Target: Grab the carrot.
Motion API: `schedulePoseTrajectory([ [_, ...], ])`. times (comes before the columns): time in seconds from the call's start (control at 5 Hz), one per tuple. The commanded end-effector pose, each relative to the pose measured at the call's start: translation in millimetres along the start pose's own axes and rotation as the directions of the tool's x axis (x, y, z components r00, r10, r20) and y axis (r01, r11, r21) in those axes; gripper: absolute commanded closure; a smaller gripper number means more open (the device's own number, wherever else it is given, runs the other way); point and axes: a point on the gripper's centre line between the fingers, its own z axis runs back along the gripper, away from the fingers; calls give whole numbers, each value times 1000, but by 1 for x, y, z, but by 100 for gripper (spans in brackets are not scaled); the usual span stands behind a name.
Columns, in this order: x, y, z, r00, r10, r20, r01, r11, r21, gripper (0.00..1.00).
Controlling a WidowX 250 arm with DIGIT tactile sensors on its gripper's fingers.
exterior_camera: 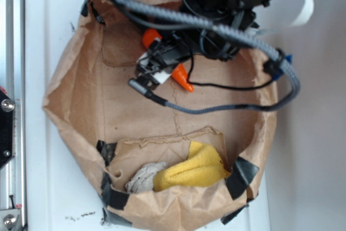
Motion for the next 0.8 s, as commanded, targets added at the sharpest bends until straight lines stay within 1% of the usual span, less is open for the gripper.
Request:
schedulePoseTrajectory([
  [0.0,38,43,-13,983,-185,8,183,977,107,0],
  [0.4,38,43,-13,983,-185,8,183,977,107,0],
  [0.6,34,31,20,961,-253,108,249,967,50,0],
])
